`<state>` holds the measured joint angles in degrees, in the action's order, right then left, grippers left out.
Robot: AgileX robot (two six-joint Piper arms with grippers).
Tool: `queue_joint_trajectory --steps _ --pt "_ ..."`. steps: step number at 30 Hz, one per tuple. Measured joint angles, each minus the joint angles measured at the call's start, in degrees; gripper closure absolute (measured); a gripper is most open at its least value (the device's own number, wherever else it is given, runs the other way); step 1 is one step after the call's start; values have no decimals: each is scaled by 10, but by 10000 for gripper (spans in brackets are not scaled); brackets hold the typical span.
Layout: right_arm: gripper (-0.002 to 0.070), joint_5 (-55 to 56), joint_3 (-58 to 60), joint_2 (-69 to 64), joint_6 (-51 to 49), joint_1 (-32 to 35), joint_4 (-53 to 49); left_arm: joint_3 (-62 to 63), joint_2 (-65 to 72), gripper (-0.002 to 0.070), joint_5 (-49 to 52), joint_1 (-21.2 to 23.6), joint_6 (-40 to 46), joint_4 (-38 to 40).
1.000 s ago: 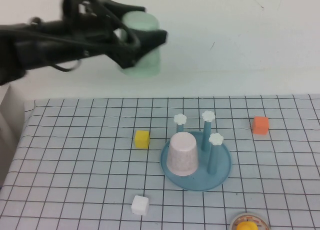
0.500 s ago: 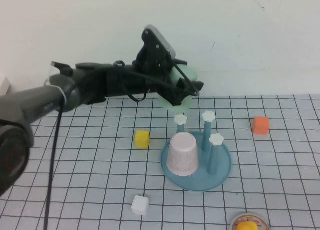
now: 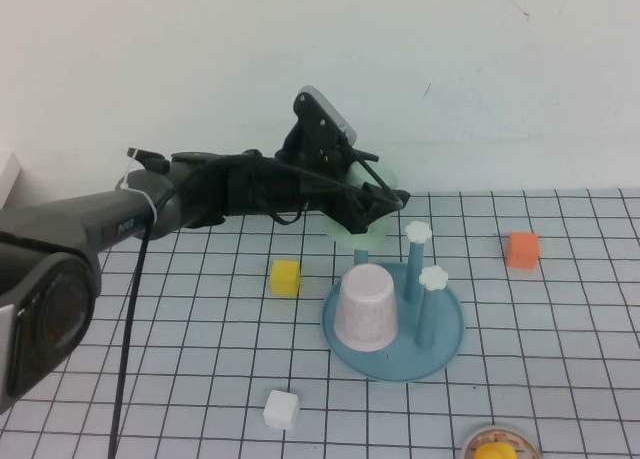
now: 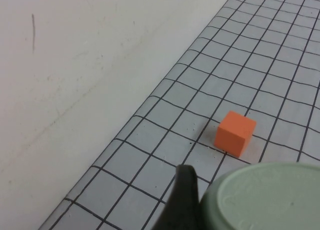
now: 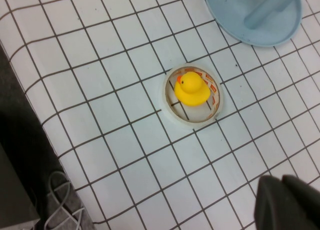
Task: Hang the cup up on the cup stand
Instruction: Place the cup on the cup holder
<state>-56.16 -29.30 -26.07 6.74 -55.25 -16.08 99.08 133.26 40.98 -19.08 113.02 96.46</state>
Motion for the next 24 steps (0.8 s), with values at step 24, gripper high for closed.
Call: queue_joint_trajectory --steps 24 --pt "675 -1 0 0 0 0 8 3 29 12 -5 0 60 2"
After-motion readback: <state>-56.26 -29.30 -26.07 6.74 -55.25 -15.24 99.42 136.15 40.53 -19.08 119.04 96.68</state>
